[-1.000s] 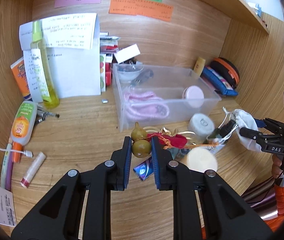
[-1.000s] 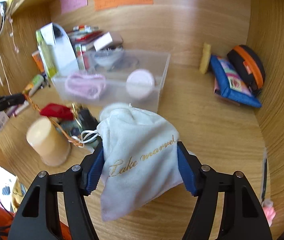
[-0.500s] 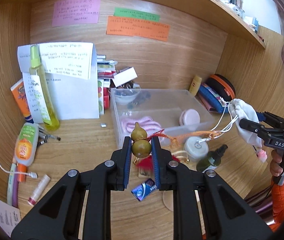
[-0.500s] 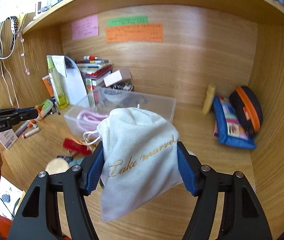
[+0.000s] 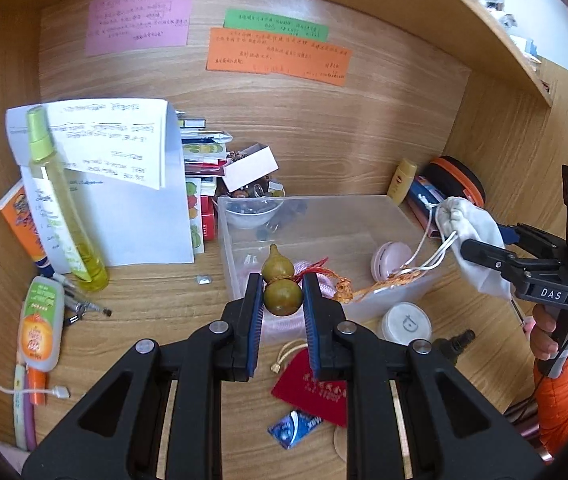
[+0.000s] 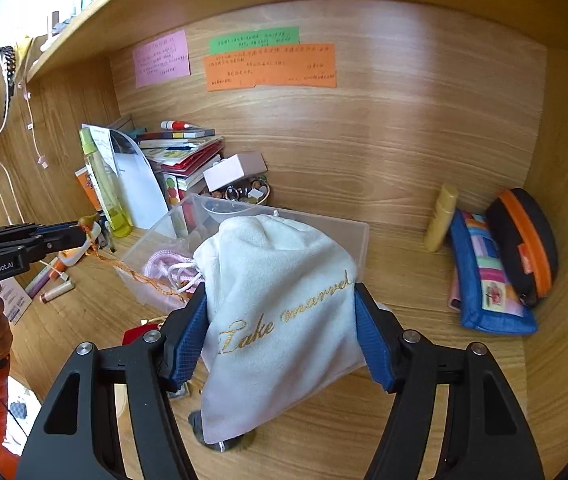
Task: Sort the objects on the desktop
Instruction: 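Grasp the white cloth bag with the right gripper while the left lifts the gourd keychain, then drop the gourd keychain and white cloth bag into the clear box with both grippers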
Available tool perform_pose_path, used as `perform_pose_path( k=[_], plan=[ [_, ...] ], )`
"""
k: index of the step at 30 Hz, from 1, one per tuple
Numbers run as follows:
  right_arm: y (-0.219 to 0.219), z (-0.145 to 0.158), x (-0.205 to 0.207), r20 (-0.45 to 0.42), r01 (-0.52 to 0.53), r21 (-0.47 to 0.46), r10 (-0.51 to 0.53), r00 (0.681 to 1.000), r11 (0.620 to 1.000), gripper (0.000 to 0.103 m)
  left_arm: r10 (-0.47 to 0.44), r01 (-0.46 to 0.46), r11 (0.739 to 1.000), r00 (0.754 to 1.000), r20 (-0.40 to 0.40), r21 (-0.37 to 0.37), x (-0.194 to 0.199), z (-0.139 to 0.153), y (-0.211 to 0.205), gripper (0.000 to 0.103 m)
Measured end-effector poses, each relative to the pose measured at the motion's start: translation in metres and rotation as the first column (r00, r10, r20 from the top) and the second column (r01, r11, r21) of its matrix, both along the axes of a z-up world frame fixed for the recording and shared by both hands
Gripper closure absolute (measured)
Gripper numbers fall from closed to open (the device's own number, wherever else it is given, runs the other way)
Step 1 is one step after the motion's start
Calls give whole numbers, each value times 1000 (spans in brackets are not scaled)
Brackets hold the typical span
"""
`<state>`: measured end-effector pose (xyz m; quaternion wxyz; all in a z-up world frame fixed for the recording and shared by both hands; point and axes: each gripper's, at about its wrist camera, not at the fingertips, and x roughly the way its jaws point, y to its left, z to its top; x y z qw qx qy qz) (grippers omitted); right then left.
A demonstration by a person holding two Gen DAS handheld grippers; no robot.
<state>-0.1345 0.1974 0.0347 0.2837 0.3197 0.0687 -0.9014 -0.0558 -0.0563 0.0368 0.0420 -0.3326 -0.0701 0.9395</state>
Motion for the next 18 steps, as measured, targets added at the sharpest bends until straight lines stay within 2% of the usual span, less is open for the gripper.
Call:
perform_pose_path(
  k=[18],
  plan=[
    [-54, -30, -54, 88, -90, 0, 90, 992, 996, 39, -14, 15, 1000, 995, 103, -9, -69, -36, 3, 84]
  ],
)
